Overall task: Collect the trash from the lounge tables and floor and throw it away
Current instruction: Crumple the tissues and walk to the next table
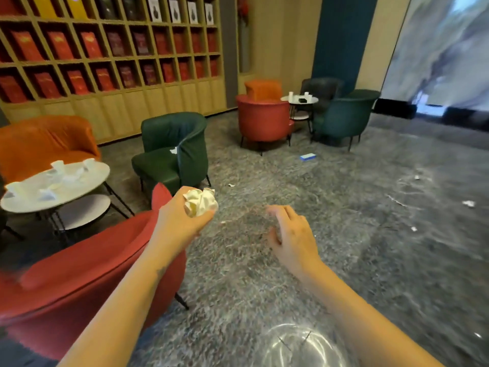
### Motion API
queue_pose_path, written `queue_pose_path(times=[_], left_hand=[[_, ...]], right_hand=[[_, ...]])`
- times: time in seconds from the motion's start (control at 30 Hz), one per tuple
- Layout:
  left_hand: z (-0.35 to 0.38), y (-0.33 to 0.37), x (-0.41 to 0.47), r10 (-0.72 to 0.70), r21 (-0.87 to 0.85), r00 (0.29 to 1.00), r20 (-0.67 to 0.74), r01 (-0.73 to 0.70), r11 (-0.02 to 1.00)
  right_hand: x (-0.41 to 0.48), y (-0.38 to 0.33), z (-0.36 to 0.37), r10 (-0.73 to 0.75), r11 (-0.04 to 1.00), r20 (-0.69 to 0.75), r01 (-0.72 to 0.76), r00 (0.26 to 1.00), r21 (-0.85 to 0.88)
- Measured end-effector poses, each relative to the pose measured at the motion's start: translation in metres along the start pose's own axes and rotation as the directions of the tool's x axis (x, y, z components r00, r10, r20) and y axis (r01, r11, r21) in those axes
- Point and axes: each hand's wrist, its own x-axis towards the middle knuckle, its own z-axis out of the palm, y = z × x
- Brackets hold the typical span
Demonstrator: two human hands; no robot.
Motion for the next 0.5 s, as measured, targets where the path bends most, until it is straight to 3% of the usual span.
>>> queue_pose_path(times=[0.23, 0.5], left_hand=[[0.039, -0.029, 0.129, -0.027, 0.059, 0.998, -0.058, 0.031, 0.998], [0.066, -0.114, 0.299, -0.152, 0.043, 0.985, -0.078, 0.156, 0.987]], right_hand=[[0.11, 0.087, 0.042, 0.039, 0.999, 0.062, -0.038, 0.997, -0.022], [0.255, 0.156, 0.163, 0.03, 0.999, 0.157, -0.027, 0.987, -0.018]])
